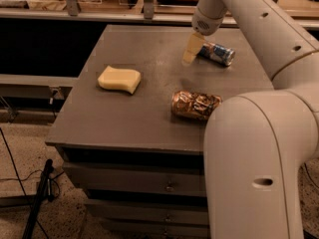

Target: Place redbull can upright

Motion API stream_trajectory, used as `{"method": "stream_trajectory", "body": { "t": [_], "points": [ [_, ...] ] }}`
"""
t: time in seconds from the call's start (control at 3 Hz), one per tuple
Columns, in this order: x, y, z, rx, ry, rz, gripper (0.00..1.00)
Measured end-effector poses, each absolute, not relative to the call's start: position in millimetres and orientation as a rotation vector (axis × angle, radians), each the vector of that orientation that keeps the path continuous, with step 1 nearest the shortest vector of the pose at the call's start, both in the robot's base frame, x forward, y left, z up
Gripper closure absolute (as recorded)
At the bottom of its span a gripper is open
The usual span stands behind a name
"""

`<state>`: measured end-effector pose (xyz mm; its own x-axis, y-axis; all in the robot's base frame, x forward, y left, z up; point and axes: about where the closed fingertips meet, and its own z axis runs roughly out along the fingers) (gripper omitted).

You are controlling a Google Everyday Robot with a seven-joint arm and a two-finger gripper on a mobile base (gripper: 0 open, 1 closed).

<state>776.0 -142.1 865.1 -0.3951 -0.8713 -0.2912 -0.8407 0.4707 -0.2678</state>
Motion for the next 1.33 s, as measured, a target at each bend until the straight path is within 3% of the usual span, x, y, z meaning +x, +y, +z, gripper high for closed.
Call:
{"method": "stream_trajectory", "body": {
  "t": [0.33,1.33],
  "points": [
    [775.7,-159.0,851.6,-1.428,2.374,-0.137,0.0],
    [764.0,-159.0,856.4,-1.446,2.391,-0.066,0.69]
  ]
}}
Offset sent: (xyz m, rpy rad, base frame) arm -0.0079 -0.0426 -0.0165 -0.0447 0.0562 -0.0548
